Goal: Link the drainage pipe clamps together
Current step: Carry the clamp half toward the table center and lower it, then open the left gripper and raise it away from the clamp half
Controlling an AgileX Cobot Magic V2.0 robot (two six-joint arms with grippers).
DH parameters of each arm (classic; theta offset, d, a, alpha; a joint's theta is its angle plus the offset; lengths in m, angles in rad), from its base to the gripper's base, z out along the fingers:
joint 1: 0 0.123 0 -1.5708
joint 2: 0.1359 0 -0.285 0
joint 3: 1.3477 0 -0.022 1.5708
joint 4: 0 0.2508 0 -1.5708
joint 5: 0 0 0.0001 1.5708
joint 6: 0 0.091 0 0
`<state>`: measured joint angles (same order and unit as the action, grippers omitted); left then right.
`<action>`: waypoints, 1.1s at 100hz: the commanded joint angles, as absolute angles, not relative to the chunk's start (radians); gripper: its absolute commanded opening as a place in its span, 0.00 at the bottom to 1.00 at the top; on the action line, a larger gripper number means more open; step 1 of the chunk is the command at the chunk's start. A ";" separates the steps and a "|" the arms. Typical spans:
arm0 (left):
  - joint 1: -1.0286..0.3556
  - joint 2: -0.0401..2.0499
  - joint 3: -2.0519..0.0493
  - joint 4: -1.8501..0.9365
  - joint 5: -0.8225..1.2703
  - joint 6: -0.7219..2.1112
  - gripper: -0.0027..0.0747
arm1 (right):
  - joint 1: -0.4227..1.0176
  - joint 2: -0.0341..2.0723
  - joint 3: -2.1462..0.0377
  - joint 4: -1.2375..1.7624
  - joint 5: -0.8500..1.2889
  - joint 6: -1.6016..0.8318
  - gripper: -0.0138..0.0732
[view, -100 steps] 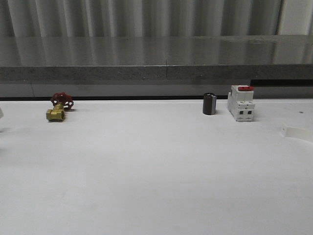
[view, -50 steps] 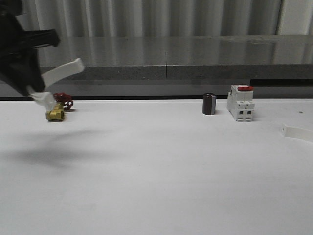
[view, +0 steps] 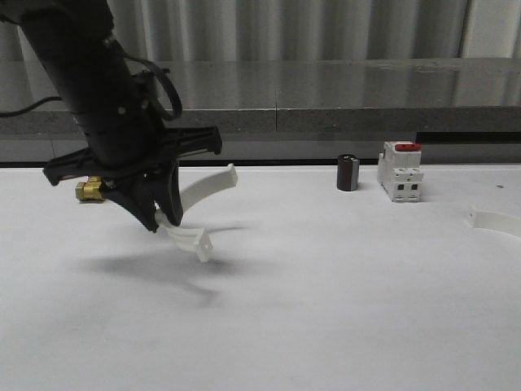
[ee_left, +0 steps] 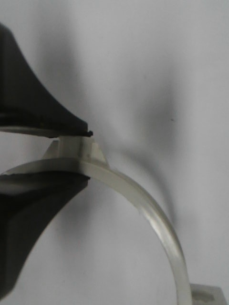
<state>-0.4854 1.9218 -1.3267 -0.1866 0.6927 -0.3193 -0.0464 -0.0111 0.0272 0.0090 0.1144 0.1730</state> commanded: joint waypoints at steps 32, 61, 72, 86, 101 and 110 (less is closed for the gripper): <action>-0.493 1.968 -1.349 -0.190 0.628 -0.407 0.07 | -0.050 -0.031 0.012 0.000 0.040 0.170 0.02; -0.493 1.975 -1.349 -0.190 0.628 -0.410 0.27 | -0.050 -0.031 0.012 0.000 0.040 0.170 0.02; -0.493 1.975 -1.349 -0.190 0.628 -0.410 0.51 | -0.050 -0.031 0.012 0.000 0.040 0.170 0.02; -0.493 1.975 -1.349 -0.190 0.630 -0.405 0.78 | -0.050 -0.031 0.012 0.000 0.040 0.170 0.02; -0.493 1.956 -1.349 -0.190 0.640 -0.342 0.81 | -0.050 -0.031 0.012 0.000 0.040 0.170 0.02; -0.493 1.921 -1.349 -0.190 0.640 -0.300 0.81 | -0.050 -0.031 0.012 0.000 0.040 0.170 0.02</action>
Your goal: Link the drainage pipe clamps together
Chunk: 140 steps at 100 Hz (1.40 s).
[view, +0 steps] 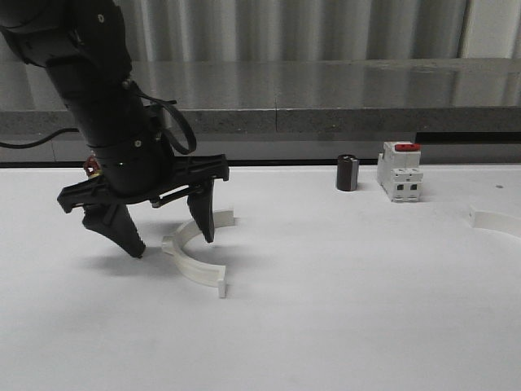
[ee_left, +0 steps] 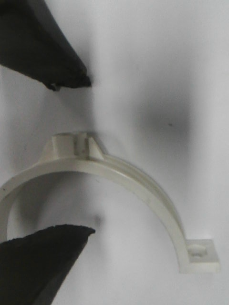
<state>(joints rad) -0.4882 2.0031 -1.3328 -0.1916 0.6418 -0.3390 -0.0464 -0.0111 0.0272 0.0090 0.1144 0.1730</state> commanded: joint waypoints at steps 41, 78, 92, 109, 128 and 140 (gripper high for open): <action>-0.461 1.590 -1.290 0.040 0.616 -0.239 0.81 | -0.050 -0.031 0.012 0.000 0.040 0.170 0.02; -0.264 1.101 -0.878 0.051 0.427 -0.186 0.81 | -0.050 -0.031 0.012 0.000 0.040 0.170 0.02; -0.252 0.898 -0.717 0.060 0.407 -0.186 0.81 | -0.050 -0.031 0.012 0.000 0.040 0.170 0.02; -0.252 0.661 -0.573 0.060 0.409 -0.186 0.80 | -0.050 -0.031 0.012 0.000 0.040 0.170 0.02; -0.252 0.464 -0.481 0.060 0.441 -0.186 0.57 | -0.050 -0.031 0.012 0.000 0.037 0.170 0.02; -0.252 0.386 -0.458 0.060 0.446 -0.186 0.28 | -0.050 -0.031 0.012 0.000 0.019 0.169 0.02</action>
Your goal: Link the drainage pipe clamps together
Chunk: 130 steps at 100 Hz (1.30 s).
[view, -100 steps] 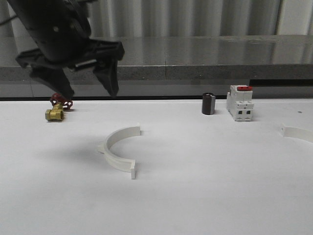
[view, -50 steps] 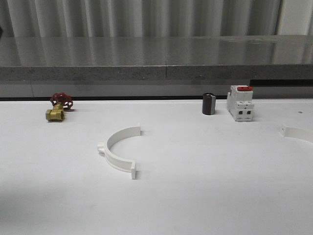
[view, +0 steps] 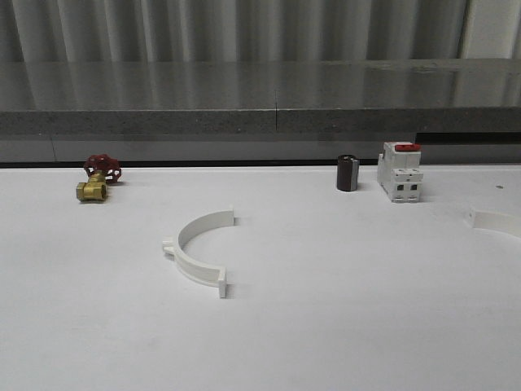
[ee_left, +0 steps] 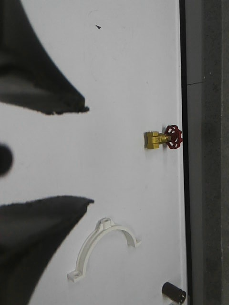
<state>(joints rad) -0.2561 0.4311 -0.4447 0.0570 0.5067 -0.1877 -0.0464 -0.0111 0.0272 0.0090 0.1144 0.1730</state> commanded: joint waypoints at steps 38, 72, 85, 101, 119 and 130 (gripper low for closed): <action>-0.252 0.348 -0.455 0.067 0.448 -0.186 0.01 | -0.050 0.021 -0.108 0.011 0.095 0.170 0.02; -0.252 0.348 -0.455 0.067 0.448 -0.186 0.01 | -0.050 0.490 -0.498 0.011 0.406 0.170 0.02; -0.252 0.348 -0.455 0.067 0.448 -0.186 0.01 | -0.050 0.694 -0.616 0.013 0.466 0.170 0.02; -0.252 0.348 -0.455 0.067 0.448 -0.186 0.01 | -0.050 0.872 -0.670 0.013 0.472 0.170 0.03; -0.252 0.348 -0.455 0.067 0.448 -0.186 0.01 | -0.050 1.000 -0.671 0.036 0.490 0.170 0.37; -0.252 0.348 -0.455 0.067 0.448 -0.186 0.01 | -0.050 1.034 -0.671 0.036 0.476 0.170 0.70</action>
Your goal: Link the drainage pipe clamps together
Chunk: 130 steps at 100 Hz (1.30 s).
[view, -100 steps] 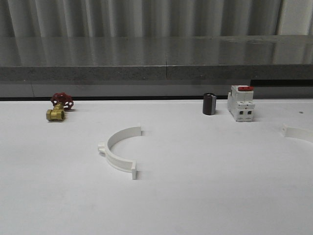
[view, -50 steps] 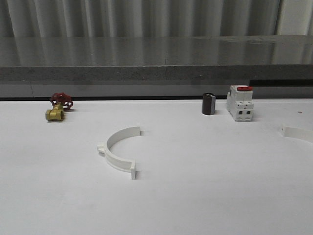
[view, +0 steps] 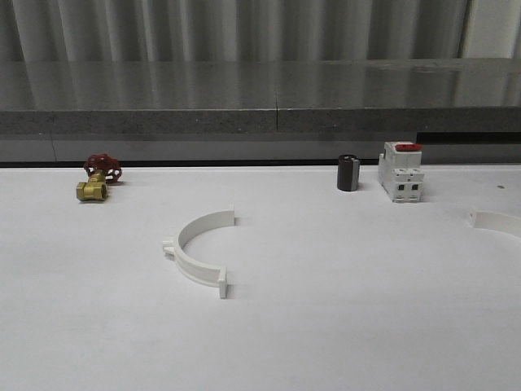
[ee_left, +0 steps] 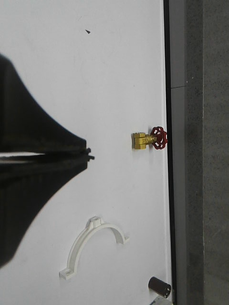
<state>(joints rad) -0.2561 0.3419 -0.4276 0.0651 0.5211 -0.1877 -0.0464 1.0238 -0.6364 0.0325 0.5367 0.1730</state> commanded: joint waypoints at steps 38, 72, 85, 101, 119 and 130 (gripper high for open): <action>-0.252 0.348 -0.455 0.067 0.448 -0.186 0.01 | -0.071 1.185 -0.774 0.034 0.442 0.158 0.81; -0.252 0.348 -0.455 0.067 0.448 -0.186 0.01 | -0.084 1.549 -0.976 0.034 0.542 0.000 0.81; -0.252 0.348 -0.455 0.067 0.448 -0.186 0.01 | -0.084 1.641 -1.022 0.034 0.553 -0.009 0.81; -0.252 0.348 -0.455 0.067 0.448 -0.186 0.01 | -0.084 1.698 -1.046 0.034 0.538 -0.009 0.81; -0.252 0.348 -0.455 0.067 0.448 -0.186 0.01 | -0.086 1.733 -1.057 0.034 0.543 -0.009 0.81; -0.252 0.348 -0.455 0.067 0.448 -0.186 0.01 | -0.086 1.737 -1.057 0.034 0.542 -0.009 0.81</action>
<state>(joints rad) -0.2561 0.3419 -0.4276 0.0651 0.5211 -0.1877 -0.0783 1.7764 -1.0292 0.0405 0.5659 0.0000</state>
